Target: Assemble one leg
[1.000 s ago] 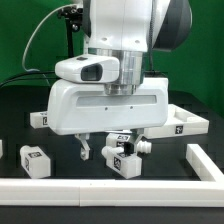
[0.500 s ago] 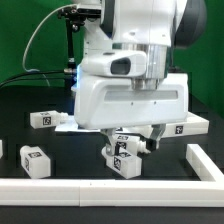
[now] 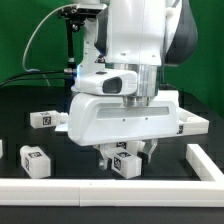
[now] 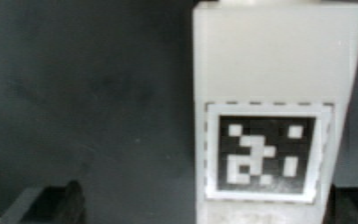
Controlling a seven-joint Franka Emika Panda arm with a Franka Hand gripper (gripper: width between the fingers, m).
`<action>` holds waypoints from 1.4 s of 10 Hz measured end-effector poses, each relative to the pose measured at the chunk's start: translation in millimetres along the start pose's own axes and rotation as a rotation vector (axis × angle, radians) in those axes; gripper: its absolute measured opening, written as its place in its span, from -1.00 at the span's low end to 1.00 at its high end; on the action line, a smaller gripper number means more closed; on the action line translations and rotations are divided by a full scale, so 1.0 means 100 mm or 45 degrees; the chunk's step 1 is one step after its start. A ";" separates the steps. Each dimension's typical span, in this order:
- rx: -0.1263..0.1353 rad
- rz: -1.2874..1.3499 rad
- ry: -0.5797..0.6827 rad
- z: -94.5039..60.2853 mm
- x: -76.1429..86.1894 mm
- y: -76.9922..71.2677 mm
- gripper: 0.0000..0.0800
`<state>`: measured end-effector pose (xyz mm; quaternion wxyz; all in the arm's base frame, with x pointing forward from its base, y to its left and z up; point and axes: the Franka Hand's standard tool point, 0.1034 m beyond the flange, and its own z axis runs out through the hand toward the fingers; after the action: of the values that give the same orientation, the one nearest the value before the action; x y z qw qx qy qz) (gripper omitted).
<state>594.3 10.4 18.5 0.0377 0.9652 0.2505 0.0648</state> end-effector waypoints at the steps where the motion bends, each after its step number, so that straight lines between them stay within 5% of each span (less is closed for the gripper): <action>1: 0.000 0.000 0.000 0.00 0.00 0.00 0.33; 2: 0.000 0.000 0.000 0.00 0.00 0.00 0.33; 4: 0.001 -0.022 -0.021 -0.05 -0.24 0.16 -0.30; 7: -0.002 -0.015 -0.052 -0.34 -0.75 0.29 -0.30; 12: -0.003 -0.010 -0.055 -0.37 -0.80 0.32 -0.29; 14: 0.005 -0.042 -0.080 -0.34 -1.14 0.52 -0.29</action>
Offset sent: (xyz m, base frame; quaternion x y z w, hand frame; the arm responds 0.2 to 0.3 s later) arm -0.0404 -0.0492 0.0120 0.0266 -0.0166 0.0013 0.9995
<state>515.5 -89.3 45.7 0.0447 0.9626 0.2651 0.0332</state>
